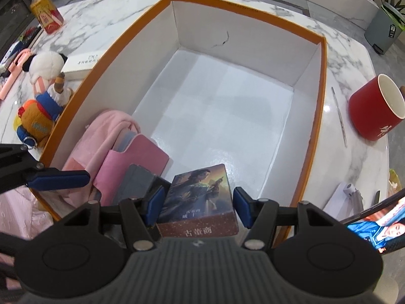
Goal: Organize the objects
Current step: 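Lower the gray box beside the pink items while the right lowers the card box and opens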
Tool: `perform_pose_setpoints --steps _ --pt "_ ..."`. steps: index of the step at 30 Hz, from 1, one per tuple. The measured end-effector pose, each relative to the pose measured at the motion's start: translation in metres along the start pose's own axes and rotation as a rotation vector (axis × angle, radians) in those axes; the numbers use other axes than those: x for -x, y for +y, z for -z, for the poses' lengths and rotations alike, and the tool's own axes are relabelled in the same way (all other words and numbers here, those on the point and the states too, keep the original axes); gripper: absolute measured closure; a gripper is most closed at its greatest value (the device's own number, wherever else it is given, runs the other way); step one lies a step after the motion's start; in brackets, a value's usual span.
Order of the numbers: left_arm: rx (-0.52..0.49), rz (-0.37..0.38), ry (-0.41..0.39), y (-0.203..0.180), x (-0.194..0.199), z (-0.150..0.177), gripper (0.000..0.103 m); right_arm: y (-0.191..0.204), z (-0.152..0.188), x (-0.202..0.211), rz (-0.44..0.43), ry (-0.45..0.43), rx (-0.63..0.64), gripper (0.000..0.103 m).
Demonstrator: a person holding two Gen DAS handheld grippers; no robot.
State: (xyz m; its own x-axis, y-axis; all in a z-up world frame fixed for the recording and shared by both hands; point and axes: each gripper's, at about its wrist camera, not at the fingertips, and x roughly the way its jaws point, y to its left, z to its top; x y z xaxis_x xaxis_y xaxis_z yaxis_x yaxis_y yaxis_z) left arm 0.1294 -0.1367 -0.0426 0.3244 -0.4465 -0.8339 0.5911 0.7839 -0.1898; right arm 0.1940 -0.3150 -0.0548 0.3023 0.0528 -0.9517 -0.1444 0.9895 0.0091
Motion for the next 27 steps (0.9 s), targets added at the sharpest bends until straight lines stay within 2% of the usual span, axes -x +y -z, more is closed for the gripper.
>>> perform_pose_setpoints --steps 4,11,14,16,18,19,21,27 --pt "-0.006 -0.001 0.0 -0.001 -0.009 -0.002 0.067 0.005 0.0 -0.003 0.021 0.027 0.028 0.041" --pt "-0.014 -0.004 -0.017 -0.002 -0.013 -0.003 0.068 0.004 -0.003 -0.004 0.006 0.06 0.006 0.04" --pt "-0.011 0.002 -0.019 -0.001 -0.013 -0.003 0.068 -0.001 -0.003 -0.001 -0.068 0.077 -0.047 0.04" --pt "-0.013 0.006 -0.016 -0.001 -0.013 -0.003 0.069 -0.005 -0.005 0.001 -0.147 0.09 -0.089 0.041" --pt "-0.009 0.014 -0.014 -0.001 -0.015 -0.003 0.07 -0.009 -0.006 -0.003 -0.206 0.121 -0.139 0.054" --pt "-0.007 0.017 -0.012 -0.001 -0.015 -0.003 0.07 -0.01 -0.006 -0.006 -0.227 0.137 -0.159 0.065" --pt "-0.008 0.021 -0.01 -0.002 -0.016 -0.002 0.071 -0.014 -0.007 -0.009 -0.251 0.143 -0.195 0.065" --pt "0.003 0.03 -0.023 0.002 -0.013 -0.003 0.071 -0.01 -0.012 -0.004 -0.15 0.131 -0.129 0.059"
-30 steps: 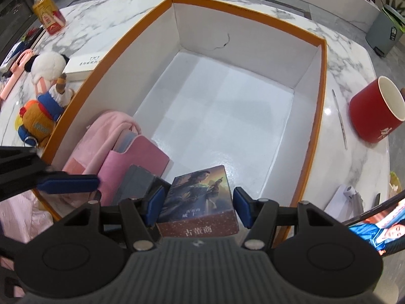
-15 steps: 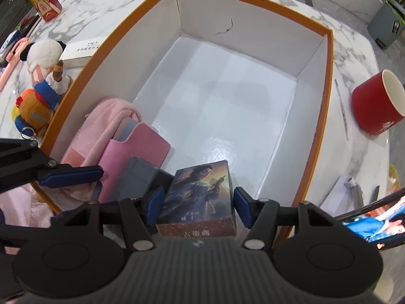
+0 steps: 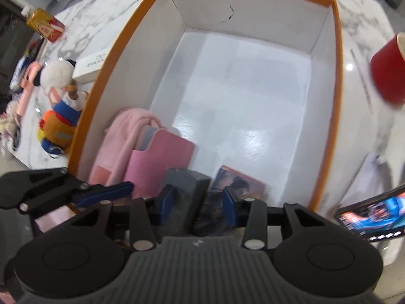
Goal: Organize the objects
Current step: 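Lower the gray box beside the pink items while the right lowers the card box and opens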
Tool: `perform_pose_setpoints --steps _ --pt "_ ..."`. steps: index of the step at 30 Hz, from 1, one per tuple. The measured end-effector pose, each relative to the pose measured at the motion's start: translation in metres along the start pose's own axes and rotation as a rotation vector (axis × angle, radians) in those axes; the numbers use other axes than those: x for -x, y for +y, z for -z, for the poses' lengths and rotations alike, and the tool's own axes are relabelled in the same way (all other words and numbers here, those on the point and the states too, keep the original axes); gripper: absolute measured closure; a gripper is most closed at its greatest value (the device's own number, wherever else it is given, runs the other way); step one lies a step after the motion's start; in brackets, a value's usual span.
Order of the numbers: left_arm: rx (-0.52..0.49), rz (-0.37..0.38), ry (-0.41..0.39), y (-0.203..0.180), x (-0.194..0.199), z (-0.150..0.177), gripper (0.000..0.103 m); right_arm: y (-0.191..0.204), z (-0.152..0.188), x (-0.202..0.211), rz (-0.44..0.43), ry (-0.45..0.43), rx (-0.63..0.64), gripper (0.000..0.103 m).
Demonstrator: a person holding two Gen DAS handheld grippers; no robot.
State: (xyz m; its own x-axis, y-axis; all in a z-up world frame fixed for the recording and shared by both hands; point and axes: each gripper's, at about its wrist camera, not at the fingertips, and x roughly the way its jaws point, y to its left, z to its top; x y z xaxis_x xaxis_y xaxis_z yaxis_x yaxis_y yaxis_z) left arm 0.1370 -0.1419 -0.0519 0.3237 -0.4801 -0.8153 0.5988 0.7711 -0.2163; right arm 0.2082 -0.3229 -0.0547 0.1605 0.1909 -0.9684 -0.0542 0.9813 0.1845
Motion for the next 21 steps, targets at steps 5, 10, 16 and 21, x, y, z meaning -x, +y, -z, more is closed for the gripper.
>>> perform_pose_setpoints --steps 5,10,16,21 --pt "0.019 0.027 -0.012 0.005 0.005 -0.002 0.071 -0.001 -0.003 0.001 0.024 0.004 0.028 0.062" --pt "0.051 0.072 -0.028 0.008 0.008 -0.002 0.071 0.004 -0.005 0.003 0.109 -0.009 0.122 0.069" --pt "0.089 0.111 -0.021 0.011 0.004 -0.004 0.071 0.012 -0.008 0.002 0.129 0.045 0.232 0.079" --pt "0.127 0.138 0.002 0.011 -0.004 -0.008 0.07 0.021 -0.008 -0.017 0.187 0.147 0.422 0.075"
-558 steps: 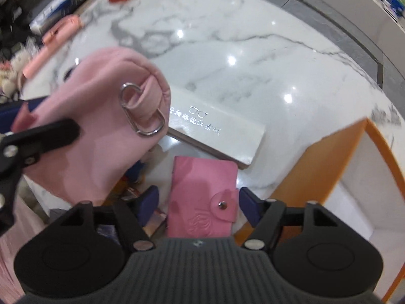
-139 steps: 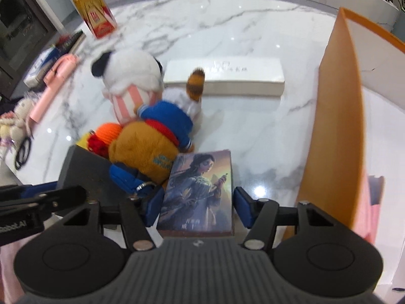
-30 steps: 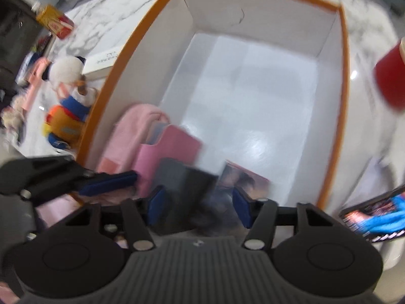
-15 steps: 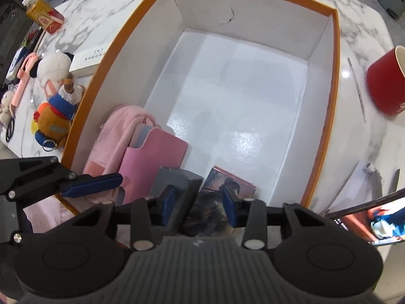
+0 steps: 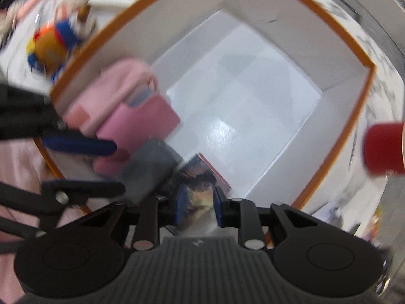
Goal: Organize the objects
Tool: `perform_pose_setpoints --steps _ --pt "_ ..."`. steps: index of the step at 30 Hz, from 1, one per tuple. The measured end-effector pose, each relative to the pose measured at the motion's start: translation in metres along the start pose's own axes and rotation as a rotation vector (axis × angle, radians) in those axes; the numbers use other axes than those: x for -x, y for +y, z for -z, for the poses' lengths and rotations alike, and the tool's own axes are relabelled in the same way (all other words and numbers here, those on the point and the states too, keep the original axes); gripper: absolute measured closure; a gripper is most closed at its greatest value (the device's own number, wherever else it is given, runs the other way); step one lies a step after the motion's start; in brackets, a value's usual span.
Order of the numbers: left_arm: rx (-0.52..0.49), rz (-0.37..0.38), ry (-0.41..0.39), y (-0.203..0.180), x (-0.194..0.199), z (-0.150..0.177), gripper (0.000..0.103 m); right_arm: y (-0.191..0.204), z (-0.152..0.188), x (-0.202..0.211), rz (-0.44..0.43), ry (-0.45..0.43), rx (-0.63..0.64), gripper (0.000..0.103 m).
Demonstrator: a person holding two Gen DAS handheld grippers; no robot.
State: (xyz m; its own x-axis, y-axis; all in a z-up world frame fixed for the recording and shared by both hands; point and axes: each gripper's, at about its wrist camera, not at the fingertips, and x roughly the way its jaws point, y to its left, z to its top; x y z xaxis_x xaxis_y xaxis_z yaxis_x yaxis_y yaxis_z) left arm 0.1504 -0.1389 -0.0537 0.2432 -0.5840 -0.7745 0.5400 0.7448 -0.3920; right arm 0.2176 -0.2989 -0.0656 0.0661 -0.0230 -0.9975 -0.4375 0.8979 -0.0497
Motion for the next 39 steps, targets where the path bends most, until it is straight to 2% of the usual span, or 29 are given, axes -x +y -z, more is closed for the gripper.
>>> perform_pose_setpoints --steps 5,7,9,11,15,17,21,27,30,32,36,37,39 --pt "-0.004 0.007 0.019 -0.003 -0.008 0.0 0.07 0.012 0.001 -0.013 0.083 0.055 0.338 0.074" --pt "0.002 -0.002 0.027 -0.004 -0.012 -0.001 0.067 0.016 0.003 -0.019 0.092 0.088 0.462 0.071" --pt "0.006 0.0 0.029 -0.003 -0.014 -0.002 0.056 0.018 0.003 -0.026 0.092 0.12 0.534 0.068" --pt "0.009 0.005 0.029 -0.004 -0.015 -0.002 0.052 0.021 0.003 -0.034 0.099 0.148 0.608 0.068" --pt "0.002 -0.006 0.038 -0.004 -0.02 -0.004 0.051 0.023 0.006 -0.051 0.136 0.186 0.774 0.06" --pt "-0.022 -0.025 0.04 -0.007 -0.022 -0.004 0.052 0.023 0.008 -0.058 0.121 0.216 0.813 0.059" --pt "-0.061 -0.066 0.06 -0.011 -0.023 -0.002 0.067 0.024 0.01 -0.065 0.082 0.206 0.866 0.059" --pt "-0.048 -0.056 0.054 -0.007 -0.021 -0.001 0.071 0.025 0.017 -0.071 0.046 0.154 0.904 0.065" --pt "-0.04 -0.054 0.052 -0.006 -0.02 -0.001 0.071 0.019 0.014 -0.067 0.037 0.116 0.869 0.071" --pt "-0.033 -0.052 0.051 -0.004 -0.02 -0.001 0.071 0.016 0.014 -0.065 0.046 0.101 0.853 0.081" --pt "-0.029 -0.058 0.046 -0.002 -0.019 0.0 0.071 0.008 0.009 -0.055 0.024 0.076 0.767 0.084" --pt "-0.028 -0.058 0.043 -0.001 -0.019 0.0 0.071 0.005 0.007 -0.052 -0.009 0.076 0.741 0.103" --pt "-0.011 -0.046 0.042 0.003 -0.019 0.0 0.071 0.001 0.004 -0.046 -0.083 0.081 0.678 0.103"
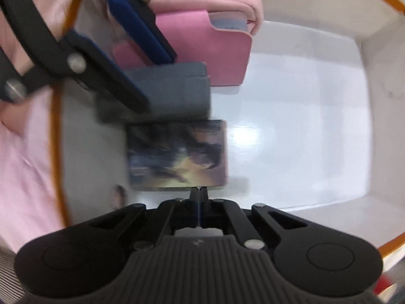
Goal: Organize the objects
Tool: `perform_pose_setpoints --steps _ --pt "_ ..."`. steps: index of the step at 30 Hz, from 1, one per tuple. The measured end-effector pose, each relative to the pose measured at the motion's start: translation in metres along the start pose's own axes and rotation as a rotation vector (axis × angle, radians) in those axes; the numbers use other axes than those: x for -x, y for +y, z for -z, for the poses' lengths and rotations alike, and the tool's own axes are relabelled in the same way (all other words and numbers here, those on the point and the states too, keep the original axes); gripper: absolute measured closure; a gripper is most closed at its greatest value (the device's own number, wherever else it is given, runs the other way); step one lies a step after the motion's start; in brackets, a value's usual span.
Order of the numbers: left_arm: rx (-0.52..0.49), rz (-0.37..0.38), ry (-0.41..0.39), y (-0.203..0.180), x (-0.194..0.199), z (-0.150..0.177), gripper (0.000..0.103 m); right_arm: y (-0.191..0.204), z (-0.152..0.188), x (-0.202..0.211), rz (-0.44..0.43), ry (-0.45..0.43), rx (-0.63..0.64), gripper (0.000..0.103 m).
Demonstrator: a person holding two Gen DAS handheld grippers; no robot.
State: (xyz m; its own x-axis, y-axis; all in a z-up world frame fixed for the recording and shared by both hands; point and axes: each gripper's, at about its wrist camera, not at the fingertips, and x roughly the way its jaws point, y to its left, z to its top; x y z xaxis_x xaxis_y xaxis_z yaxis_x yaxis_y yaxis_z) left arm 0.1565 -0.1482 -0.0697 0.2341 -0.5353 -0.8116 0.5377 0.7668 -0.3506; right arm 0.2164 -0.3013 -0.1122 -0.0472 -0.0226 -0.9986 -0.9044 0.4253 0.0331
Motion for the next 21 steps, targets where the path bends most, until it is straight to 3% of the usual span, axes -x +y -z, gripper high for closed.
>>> perform_pose_setpoints --steps 3,5,7,9,11,13,16,18,21 --pt "0.006 0.008 -0.001 0.003 -0.002 -0.001 0.073 -0.004 0.001 0.012 -0.029 -0.06 -0.033 0.103" --pt "-0.002 -0.002 -0.001 0.001 -0.001 -0.001 0.074 -0.01 -0.003 0.025 -0.052 -0.15 -0.079 0.103" --pt "-0.011 -0.016 0.002 0.0 0.001 -0.001 0.074 -0.008 -0.01 0.025 -0.001 -0.103 -0.043 0.101" --pt "-0.015 -0.027 0.005 0.0 0.002 -0.001 0.074 -0.004 -0.012 0.017 0.072 -0.012 0.022 0.092" --pt "-0.013 -0.026 0.006 0.0 0.002 -0.001 0.074 0.0 -0.01 0.01 0.112 0.042 0.085 0.054" --pt "-0.011 -0.024 0.007 0.001 0.003 -0.001 0.074 0.004 -0.009 0.003 0.165 0.039 0.145 0.045" --pt "-0.015 -0.02 0.011 0.0 0.003 -0.002 0.074 0.002 -0.008 -0.006 0.179 0.029 0.163 0.047" --pt "-0.015 -0.016 0.012 0.001 0.003 -0.003 0.074 0.0 -0.007 -0.012 0.172 0.019 0.184 0.054" --pt "-0.003 -0.009 0.012 0.001 0.001 -0.003 0.074 -0.004 -0.005 -0.01 0.14 -0.006 0.191 0.077"
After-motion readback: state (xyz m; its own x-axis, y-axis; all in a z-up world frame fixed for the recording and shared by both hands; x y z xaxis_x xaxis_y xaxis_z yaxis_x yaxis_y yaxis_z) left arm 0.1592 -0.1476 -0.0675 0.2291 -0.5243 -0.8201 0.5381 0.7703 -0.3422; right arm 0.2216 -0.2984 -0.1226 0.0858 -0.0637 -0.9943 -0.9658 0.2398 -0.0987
